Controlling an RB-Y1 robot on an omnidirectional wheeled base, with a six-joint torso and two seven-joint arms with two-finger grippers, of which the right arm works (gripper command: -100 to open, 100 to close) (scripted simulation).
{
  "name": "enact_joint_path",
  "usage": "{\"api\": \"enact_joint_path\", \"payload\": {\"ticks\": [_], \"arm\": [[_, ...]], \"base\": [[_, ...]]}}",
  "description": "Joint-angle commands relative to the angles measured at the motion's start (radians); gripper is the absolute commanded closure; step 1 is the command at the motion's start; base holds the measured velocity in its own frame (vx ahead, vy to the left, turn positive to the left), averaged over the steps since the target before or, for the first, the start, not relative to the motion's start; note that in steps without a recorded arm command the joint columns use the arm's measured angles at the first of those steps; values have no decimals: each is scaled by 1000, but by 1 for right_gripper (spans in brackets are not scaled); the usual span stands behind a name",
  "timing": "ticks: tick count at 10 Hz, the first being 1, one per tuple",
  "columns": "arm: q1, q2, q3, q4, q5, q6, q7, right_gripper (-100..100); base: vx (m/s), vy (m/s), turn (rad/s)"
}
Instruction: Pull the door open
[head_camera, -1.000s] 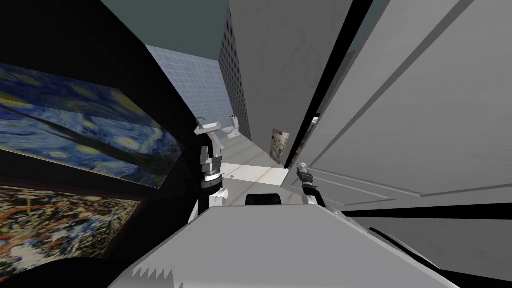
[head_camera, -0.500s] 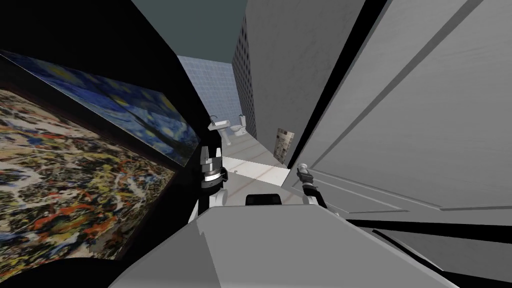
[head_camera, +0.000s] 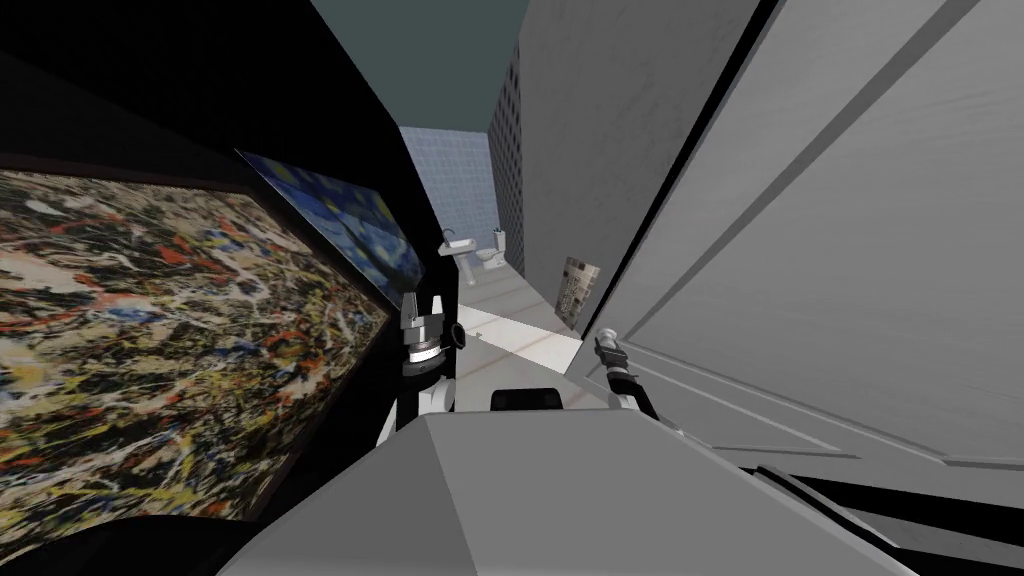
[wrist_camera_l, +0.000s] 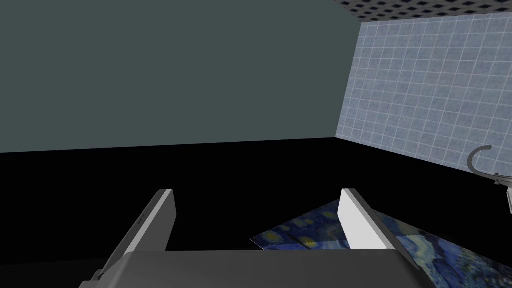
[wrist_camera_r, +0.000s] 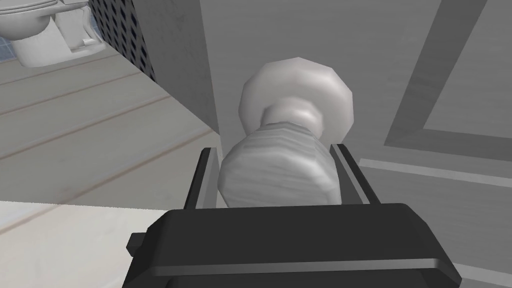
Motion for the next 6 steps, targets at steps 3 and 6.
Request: {"api": "enact_joint_path", "payload": {"ticks": [3,6], "arm": [[28,-19,26,-49,-7,32,-2,100],[61,-38,47,-102,-14,59,-1,100]], "base": [[-60,-48,203],[-25,-5,86]]}}
